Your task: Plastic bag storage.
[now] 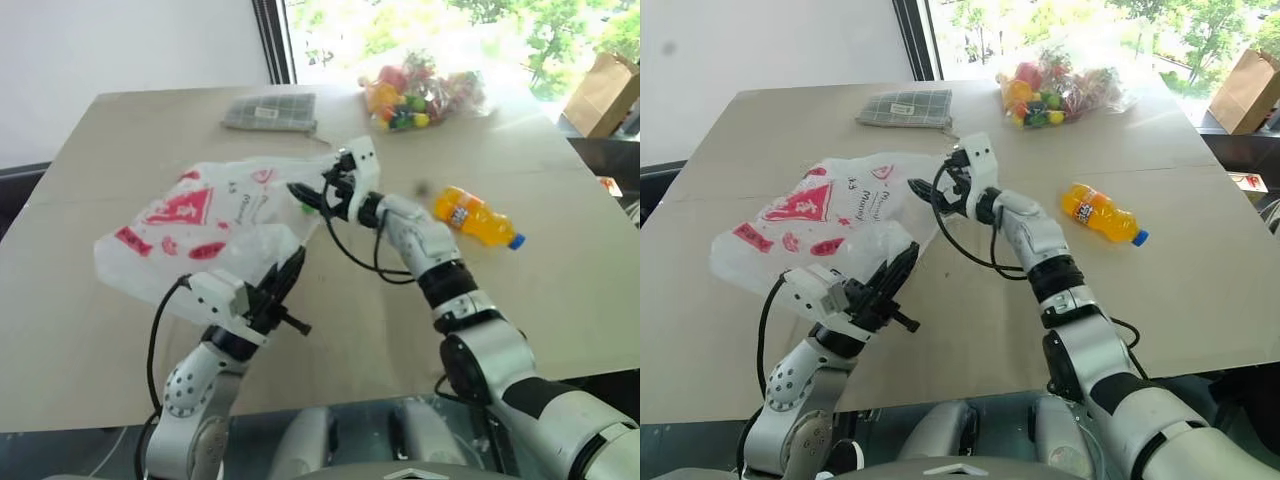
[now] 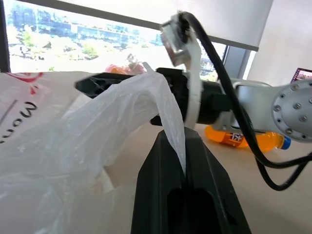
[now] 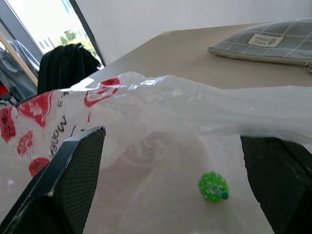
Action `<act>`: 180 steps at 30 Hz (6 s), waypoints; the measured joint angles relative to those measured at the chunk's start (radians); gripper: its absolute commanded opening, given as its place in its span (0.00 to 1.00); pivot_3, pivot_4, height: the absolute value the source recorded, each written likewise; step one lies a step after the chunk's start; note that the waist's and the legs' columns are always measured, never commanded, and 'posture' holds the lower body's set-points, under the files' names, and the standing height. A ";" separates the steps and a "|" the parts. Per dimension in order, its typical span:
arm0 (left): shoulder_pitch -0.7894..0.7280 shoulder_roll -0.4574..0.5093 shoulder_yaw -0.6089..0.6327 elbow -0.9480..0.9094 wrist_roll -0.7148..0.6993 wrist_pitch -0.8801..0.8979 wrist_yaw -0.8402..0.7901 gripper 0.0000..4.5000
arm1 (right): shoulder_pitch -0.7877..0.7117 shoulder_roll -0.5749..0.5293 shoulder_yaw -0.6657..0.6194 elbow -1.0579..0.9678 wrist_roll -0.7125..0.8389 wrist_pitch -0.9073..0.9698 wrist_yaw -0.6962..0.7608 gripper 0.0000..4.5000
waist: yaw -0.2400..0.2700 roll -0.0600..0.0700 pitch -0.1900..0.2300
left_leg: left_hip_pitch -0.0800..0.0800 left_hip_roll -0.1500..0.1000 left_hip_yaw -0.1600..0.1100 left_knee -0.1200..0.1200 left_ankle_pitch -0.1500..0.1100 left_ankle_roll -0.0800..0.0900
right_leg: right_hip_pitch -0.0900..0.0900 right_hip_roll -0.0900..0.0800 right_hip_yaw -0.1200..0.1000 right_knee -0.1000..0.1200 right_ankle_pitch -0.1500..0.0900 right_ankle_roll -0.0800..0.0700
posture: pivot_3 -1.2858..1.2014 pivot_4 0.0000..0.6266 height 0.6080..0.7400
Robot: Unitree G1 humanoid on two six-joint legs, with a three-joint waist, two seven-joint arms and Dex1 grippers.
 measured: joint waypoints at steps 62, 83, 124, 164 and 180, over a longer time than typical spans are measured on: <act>-0.200 -0.003 0.045 0.047 -0.059 0.051 0.072 0.00 | -0.004 -0.400 -0.104 0.082 -0.135 -0.203 0.088 0.02 | 0.001 0.000 0.000 | 0.000 0.001 0.001 0.001 0.000 0.000 | 0.000 0.001 0.001 0.000 0.000 0.000 | 0.52 0.24 1.00; -0.186 -0.074 0.070 0.121 -0.088 0.063 0.105 0.00 | 0.286 -0.681 -0.184 -0.531 0.121 0.249 0.308 0.98 | 0.019 0.000 0.000 | -0.004 0.001 -0.001 0.003 0.000 0.001 | 0.000 0.000 -0.001 -0.001 0.000 0.000 | 0.52 0.24 1.00; -0.169 -0.119 0.010 0.097 -0.027 0.003 0.094 0.00 | 0.254 -0.805 -0.030 0.048 -0.187 -0.147 0.449 0.86 | 0.029 -0.001 0.000 | -0.001 0.002 0.005 0.005 -0.001 0.002 | 0.001 0.001 0.003 0.001 0.000 0.000 | 0.52 0.24 1.00; -0.138 -0.081 -0.055 0.074 0.007 -0.028 0.052 0.00 | 0.106 -0.675 0.365 -0.525 -0.185 0.030 0.585 0.61 | 0.024 0.001 0.002 | -0.011 0.001 0.000 0.013 -0.002 0.003 | -0.006 0.001 0.000 0.002 0.001 0.001 | 0.52 0.24 1.00; -0.105 -0.065 -0.098 0.080 0.068 -0.076 0.019 0.00 | -0.110 -0.272 0.161 -0.212 -0.277 0.116 0.064 0.98 | 0.016 0.001 0.002 | -0.012 -0.002 -0.002 0.013 -0.002 0.003 | -0.007 0.000 -0.001 0.003 0.001 0.001 | 0.52 0.24 1.00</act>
